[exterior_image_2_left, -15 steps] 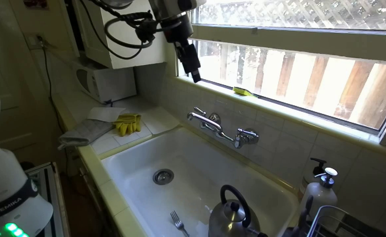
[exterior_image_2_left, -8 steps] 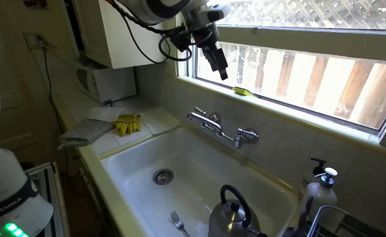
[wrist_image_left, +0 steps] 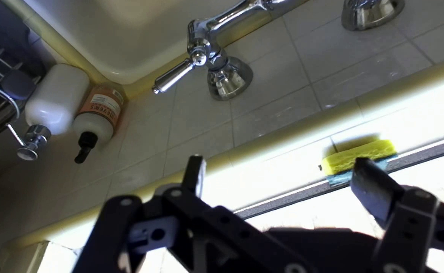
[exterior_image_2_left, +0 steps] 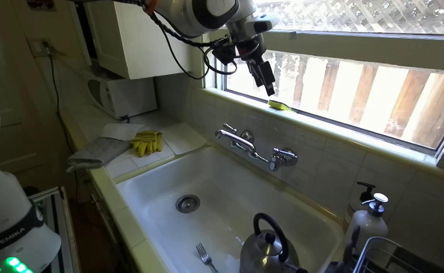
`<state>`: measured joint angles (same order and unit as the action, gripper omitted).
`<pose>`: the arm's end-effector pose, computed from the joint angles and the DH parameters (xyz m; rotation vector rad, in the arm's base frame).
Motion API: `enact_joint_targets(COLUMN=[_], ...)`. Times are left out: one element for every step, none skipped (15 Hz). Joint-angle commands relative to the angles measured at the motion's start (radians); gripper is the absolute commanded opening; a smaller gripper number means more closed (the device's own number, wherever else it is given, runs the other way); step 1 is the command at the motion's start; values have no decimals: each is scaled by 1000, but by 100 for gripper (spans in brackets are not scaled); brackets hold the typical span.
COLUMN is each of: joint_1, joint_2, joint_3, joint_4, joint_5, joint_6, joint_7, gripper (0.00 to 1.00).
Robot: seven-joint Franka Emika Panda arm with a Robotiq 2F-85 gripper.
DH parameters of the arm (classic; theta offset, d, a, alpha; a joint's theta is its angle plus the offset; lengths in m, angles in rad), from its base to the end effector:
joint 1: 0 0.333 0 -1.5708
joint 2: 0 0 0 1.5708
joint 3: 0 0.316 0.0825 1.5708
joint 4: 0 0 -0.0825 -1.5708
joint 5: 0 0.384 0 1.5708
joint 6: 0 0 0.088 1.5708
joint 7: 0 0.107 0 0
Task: Rotate the sponge on the windowsill to the left.
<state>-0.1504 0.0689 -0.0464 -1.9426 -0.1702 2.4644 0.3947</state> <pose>0.6008 -0.1189 0.4957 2.8824 -0.7091 0.7001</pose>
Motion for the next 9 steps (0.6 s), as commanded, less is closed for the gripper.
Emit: enact_joint_targets(joint_1=[25,25,28,32,36,39,41,40,42], joint_2=[0,0,27,48,62,80,95,115,133], joint_3=[-27,-27,-25,-26,-30,-30,-35,-32,-32], joint_4=[4,4,28,46,56,73,86,100,116], joint_5=[6,6,5,13,7,27,33,72,91], joint_6=[-3,-3,4,17,30,42,48,58,57], joint_7=[-6,-6,12,18,28,21,23,-5,-14], gripper=[100,100,100,100,100,100,100,100,100])
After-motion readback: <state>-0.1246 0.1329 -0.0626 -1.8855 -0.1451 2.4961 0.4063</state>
